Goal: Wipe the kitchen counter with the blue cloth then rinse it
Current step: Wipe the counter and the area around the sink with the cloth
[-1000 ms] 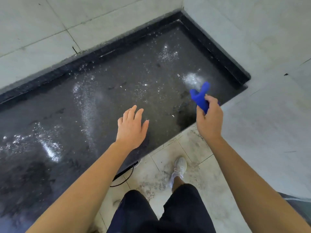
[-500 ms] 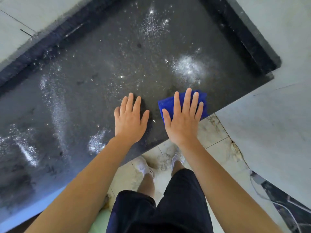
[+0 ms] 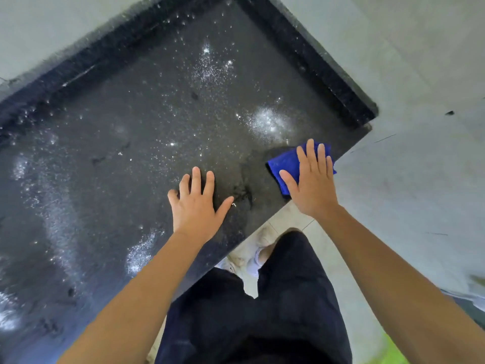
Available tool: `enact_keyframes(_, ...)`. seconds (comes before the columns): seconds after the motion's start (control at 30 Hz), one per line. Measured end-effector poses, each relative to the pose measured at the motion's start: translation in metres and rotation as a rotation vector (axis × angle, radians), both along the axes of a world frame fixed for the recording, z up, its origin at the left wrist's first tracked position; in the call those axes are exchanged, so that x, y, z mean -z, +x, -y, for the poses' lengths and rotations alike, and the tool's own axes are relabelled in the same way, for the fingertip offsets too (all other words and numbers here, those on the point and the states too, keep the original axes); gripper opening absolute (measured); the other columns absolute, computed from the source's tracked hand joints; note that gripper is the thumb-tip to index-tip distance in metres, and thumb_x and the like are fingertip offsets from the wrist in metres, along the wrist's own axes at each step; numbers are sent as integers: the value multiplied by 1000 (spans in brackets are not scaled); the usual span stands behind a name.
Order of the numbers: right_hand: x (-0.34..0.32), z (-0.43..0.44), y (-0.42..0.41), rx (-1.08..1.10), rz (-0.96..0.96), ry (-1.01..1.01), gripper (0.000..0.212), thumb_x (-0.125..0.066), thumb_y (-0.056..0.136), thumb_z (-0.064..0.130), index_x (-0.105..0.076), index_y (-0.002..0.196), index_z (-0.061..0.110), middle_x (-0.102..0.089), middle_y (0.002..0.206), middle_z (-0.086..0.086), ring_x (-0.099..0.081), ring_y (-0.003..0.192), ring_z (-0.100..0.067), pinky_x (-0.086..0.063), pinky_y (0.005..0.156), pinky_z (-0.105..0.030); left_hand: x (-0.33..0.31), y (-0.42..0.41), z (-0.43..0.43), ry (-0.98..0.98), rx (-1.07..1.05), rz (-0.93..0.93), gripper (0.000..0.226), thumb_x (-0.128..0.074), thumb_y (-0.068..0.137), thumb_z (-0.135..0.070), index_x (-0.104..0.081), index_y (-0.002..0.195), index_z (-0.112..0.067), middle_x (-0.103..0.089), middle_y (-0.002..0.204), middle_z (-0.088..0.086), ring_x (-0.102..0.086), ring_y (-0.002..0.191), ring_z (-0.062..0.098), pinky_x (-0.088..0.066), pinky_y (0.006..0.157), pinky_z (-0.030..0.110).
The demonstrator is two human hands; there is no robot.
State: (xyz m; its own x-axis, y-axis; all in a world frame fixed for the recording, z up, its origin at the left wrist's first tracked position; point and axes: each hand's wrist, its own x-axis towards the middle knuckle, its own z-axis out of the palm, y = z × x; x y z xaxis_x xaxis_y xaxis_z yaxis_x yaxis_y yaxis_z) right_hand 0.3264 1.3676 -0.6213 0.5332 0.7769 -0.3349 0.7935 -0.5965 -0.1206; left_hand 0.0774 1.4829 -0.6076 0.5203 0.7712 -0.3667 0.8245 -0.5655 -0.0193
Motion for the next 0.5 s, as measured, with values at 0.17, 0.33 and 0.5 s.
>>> enact_keyframes(0.17,-4,-48,11,15,1,-34,74,-19,103,60,-7,162,16,10,168,-12,11,154,-35,1,125,-51,1,-1,-13,32,28,96,72,-28,94,-71,-56,137,-20,-51,143,12,-50,116,36,-36,96,54)
enact_keyframes(0.33,4,-124,-5,37,44,45,74,-21,103,59,-10,161,15,2,169,-13,7,155,-35,2,125,-51,6,-3,-53,177,-103,325,55,-43,98,-55,-58,131,-13,-50,142,15,-49,122,38,-35,99,55)
enact_keyframes(0.5,8,-120,-26,-275,-11,177,72,-32,102,56,-28,156,7,-11,168,-14,-4,155,-34,-7,126,-49,12,8,-103,189,-256,375,61,-37,101,-48,-43,144,-5,-34,154,25,-33,139,44,-29,105,62)
